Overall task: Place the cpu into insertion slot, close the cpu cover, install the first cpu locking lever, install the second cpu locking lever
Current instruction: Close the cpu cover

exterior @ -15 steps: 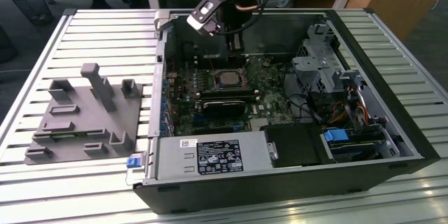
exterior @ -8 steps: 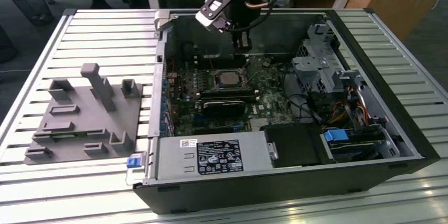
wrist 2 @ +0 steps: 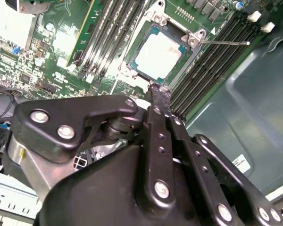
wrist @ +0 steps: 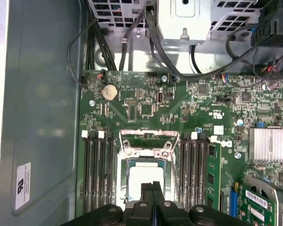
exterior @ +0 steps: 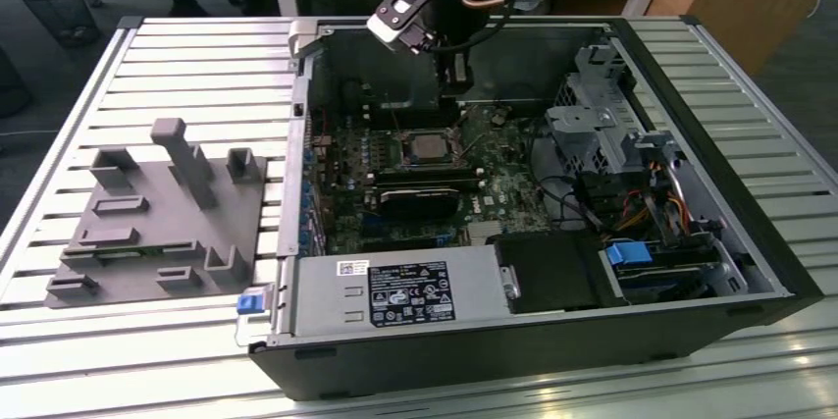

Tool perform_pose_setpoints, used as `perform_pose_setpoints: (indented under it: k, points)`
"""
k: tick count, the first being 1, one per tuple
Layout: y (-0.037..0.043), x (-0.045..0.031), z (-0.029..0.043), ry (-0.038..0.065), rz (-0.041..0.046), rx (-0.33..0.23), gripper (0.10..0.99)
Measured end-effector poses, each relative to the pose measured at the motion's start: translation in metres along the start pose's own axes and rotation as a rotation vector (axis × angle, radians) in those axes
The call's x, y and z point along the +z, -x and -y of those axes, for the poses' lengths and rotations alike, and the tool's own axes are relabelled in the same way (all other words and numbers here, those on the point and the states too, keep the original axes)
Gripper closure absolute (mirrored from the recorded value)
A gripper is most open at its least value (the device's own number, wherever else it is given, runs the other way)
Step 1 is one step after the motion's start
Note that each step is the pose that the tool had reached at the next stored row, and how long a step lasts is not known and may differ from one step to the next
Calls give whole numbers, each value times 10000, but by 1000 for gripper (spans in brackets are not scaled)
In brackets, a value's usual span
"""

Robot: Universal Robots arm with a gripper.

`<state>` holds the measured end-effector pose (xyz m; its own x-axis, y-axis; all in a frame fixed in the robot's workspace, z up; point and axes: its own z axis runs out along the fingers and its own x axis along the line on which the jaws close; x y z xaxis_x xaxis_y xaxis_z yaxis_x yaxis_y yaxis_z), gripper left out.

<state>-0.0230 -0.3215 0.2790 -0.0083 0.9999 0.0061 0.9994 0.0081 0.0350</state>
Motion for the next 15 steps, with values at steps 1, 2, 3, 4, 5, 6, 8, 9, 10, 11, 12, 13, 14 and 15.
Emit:
perform_pose_setpoints:
  k: [1,2,3,4,5,6,8,9,10,11,12,13,14,15]
  points:
    - [0,0,0,0,-1,0,980]
    - [0,0,0,0,-1,-1,980]
    - [0,0,0,0,0,-1,980]
    - [0,-1,0,0,1,-1,980]
    - [0,-1,1,-1,1,-1,980]
    - [0,-1,1,-1,2,-1,980]
    - [0,-1,-3,-1,2,0,980]
    - [0,-1,-9,-2,2,0,980]
    - [0,-1,-24,-2,3,0,980]
    - [0,0,-41,-2,2,0,980]
    - [1,1,-59,-1,2,-1,980]
    - [1,2,-73,-1,1,-1,980]
    - [1,2,-82,-1,1,-1,980]
    - [1,-4,-89,-3,4,-1,980]
